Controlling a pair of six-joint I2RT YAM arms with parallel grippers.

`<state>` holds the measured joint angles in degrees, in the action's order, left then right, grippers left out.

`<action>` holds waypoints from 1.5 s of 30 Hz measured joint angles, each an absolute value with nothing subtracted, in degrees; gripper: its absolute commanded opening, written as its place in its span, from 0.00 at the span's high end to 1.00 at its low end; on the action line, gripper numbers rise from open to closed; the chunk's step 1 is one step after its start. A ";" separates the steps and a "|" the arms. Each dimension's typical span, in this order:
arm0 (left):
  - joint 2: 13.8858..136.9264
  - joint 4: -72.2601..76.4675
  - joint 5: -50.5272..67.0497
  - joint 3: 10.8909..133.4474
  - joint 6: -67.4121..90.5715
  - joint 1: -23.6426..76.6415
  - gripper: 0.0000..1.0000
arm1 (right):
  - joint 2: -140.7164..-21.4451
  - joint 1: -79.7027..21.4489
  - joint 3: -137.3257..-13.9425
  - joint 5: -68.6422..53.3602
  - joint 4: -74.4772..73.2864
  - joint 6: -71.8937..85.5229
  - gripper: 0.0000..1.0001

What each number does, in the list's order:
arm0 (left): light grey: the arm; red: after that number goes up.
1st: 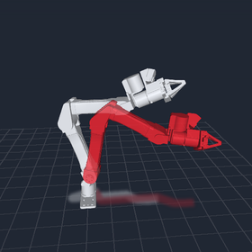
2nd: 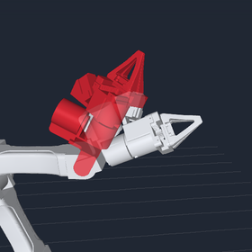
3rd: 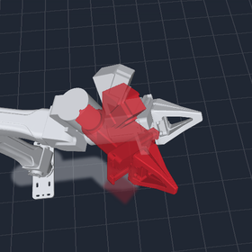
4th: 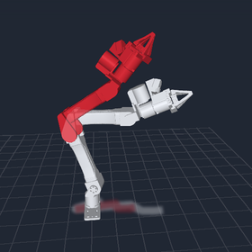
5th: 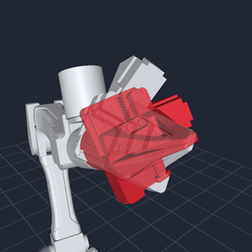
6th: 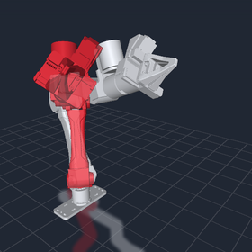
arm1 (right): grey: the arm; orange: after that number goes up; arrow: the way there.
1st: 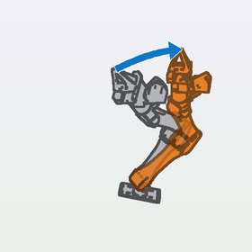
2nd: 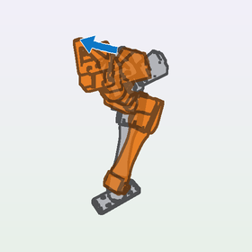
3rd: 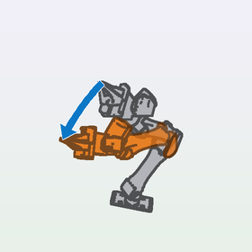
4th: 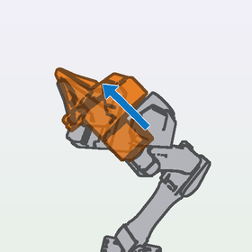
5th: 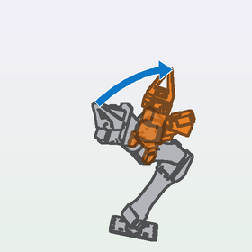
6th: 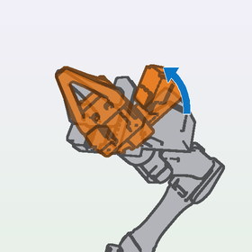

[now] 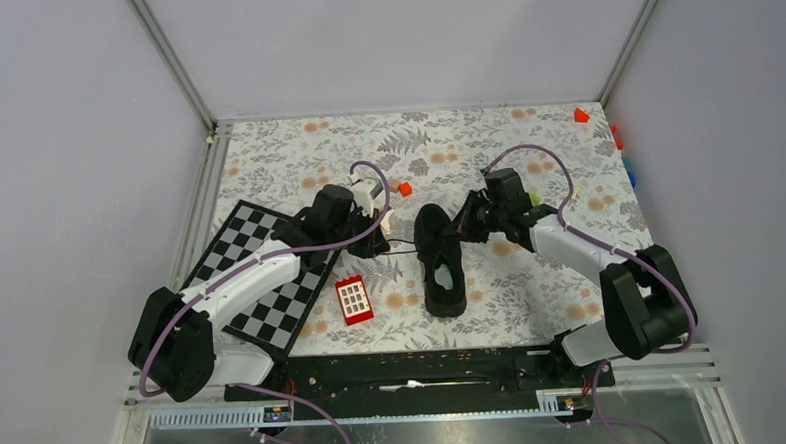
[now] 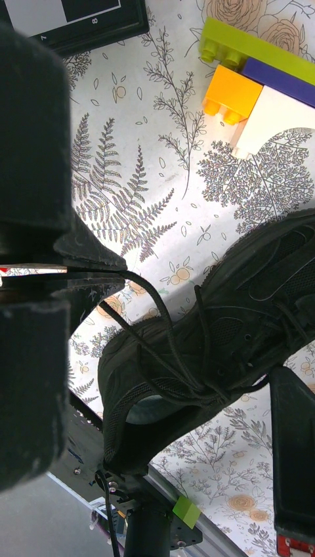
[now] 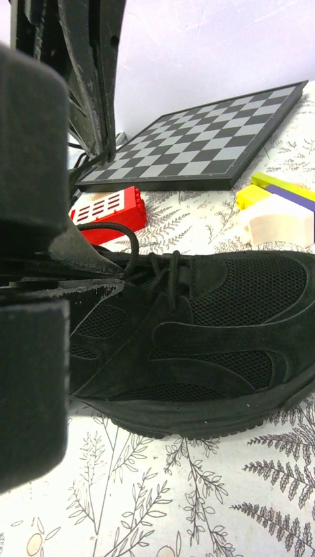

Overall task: Tie the shoes
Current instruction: Tie the shoelace on the shoe.

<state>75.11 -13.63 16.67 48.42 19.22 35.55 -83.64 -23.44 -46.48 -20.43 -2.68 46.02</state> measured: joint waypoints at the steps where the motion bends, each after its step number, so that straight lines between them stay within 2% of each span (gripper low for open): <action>1: 75.11 -13.65 16.67 48.42 19.22 35.55 1.00 | -83.02 -23.40 -46.28 -20.40 -2.63 46.04 1.00; 19: 75.11 -13.63 16.71 48.45 19.22 35.55 1.00 | -76.07 -22.98 -43.16 -17.17 -2.07 46.37 1.00; 24: 75.29 -13.56 18.22 49.17 18.74 35.79 1.00 | -73.10 -22.96 -37.60 -17.12 -0.01 46.41 0.99; 26: 75.85 -13.32 19.14 49.65 18.15 36.23 1.00 | -71.46 -22.96 -36.01 -17.10 0.10 46.39 0.74; 27: 76.18 -13.21 19.53 49.91 17.91 36.62 1.00 | -70.81 -22.96 -35.57 -17.15 0.16 46.28 0.66; 34: 77.41 -13.19 20.45 50.26 17.52 37.98 1.00 | -70.67 -22.85 -36.47 -16.93 -0.30 46.61 0.32; 38: 77.41 -13.17 20.47 50.30 17.50 37.95 1.00 | -72.49 -22.85 -40.25 -15.99 -3.57 48.12 0.25; 45: 77.43 -12.99 20.64 50.30 17.50 37.98 1.00 | -79.09 -22.83 -45.69 -15.90 -8.64 52.88 0.29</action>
